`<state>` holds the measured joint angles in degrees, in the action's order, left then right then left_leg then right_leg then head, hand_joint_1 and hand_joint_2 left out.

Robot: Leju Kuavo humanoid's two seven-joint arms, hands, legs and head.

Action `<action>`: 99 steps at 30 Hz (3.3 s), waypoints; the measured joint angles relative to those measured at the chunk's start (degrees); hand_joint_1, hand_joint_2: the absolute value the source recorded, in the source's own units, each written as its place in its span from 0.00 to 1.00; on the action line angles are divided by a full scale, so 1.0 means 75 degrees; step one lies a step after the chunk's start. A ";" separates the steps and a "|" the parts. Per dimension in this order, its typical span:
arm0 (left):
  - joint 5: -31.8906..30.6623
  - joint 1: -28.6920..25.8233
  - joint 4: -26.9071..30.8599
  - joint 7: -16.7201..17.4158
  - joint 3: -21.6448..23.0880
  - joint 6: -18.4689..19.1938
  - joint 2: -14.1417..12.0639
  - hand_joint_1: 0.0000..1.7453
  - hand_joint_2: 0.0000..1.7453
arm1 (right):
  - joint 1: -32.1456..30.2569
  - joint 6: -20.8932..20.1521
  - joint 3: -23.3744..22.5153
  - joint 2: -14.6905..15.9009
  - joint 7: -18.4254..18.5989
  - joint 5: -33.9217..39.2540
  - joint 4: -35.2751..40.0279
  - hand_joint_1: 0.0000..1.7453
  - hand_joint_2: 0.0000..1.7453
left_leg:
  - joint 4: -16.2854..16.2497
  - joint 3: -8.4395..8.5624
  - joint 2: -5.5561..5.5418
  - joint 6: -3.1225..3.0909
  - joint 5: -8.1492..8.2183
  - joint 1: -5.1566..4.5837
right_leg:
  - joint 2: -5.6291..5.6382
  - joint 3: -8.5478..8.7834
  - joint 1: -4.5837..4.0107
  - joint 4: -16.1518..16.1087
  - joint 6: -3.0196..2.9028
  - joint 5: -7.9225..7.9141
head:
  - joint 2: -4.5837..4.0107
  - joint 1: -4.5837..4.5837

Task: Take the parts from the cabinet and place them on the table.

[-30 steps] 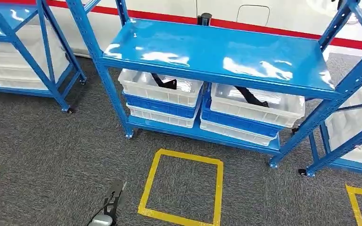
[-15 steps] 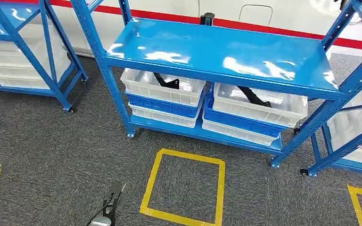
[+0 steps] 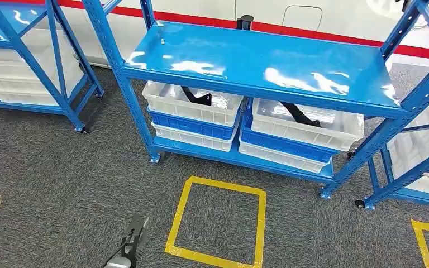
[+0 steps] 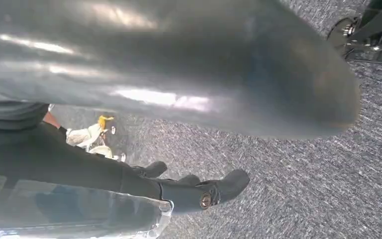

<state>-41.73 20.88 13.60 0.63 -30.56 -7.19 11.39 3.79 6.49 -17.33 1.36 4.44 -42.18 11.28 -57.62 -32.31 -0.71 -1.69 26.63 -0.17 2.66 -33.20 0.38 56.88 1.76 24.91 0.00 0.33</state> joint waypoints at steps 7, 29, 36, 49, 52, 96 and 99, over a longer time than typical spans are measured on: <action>0.0062 -0.0022 0.0041 0.0000 0.0088 0.0014 -0.0023 0.00 0.00 | 0.0036 -0.0046 0.0035 0.0000 0.0023 -0.0009 0.0026 0.00 0.00 | 0.0000 -0.0001 -0.0001 0.0000 0.0000 0.0000 | 0.0000 0.0000 0.0000 0.0000 0.0000 0.0000 | 0.0000 0.0003; 0.1055 -0.0180 0.0309 0.0128 0.0939 0.0154 -0.0111 0.00 0.00 | -0.0054 0.0204 0.0035 -0.0041 -0.0076 0.0082 0.0029 0.00 0.00 | 0.0000 -0.0003 0.0001 0.0000 0.0001 0.0000 | 0.0000 -0.0004 -0.0002 0.0000 -0.0001 0.0000 | 0.0000 0.0000; 0.1224 -0.0311 0.0423 0.0125 0.1309 0.0221 -0.0242 0.00 0.00 | -0.0115 0.0248 0.0035 -0.0067 -0.0140 0.0114 0.0029 0.00 0.00 | 0.0000 -0.0004 0.0002 0.0001 0.0001 0.0002 | 0.0000 -0.0006 -0.0003 0.0000 -0.0001 0.0001 | 0.0000 0.0003; 0.3062 -0.0679 0.1014 0.0788 0.2390 0.0247 -0.0221 0.00 0.00 | -0.0163 0.0297 0.0000 -0.0105 -0.0052 0.0189 0.0029 0.00 0.00 | 0.0000 -0.0007 0.0002 0.0000 0.0003 0.0001 | 0.0000 -0.0010 -0.0003 -0.0001 -0.0001 0.0001 | 0.0000 0.0000; 0.3877 -0.0633 0.0985 0.0991 0.2422 0.0067 -0.0256 0.00 0.00 | -0.0159 0.0230 0.0003 -0.0114 -0.0023 0.0152 0.0029 0.00 0.00 | 0.0000 -0.0007 0.0002 0.0001 0.0002 0.0002 | 0.0000 -0.0013 -0.0004 -0.0001 -0.0001 0.0001 | 0.0000 0.0003; 0.4637 -0.0539 0.0720 0.0944 0.3151 -0.0195 -0.0417 0.00 0.00 | -0.0210 0.0233 0.0003 -0.0070 -0.0117 0.0204 0.0023 0.00 0.00 | 0.0214 0.0161 0.0189 -0.0153 -0.0035 0.0127 | -0.0275 -0.1137 0.0156 0.2140 0.0265 0.0766 | 0.0000 -0.0087; 0.4704 -0.0543 0.0720 0.0921 0.3282 -0.0210 -0.0449 0.00 0.00 | -0.0189 0.0227 0.0003 -0.0061 -0.0120 0.0204 0.0023 0.00 0.00 | 0.0080 0.0243 0.0210 0.0200 0.0191 0.0184 | -0.0370 -0.0020 0.0202 0.0092 0.0251 0.0095 | 0.0000 -0.0108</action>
<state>-6.45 16.81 18.99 7.54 -5.94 -8.76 8.02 2.37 8.20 -17.31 0.90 3.54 -40.65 11.45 -57.02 -30.49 0.87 -0.19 28.06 1.21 -0.11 -33.35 1.89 57.57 3.64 25.62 0.00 -0.48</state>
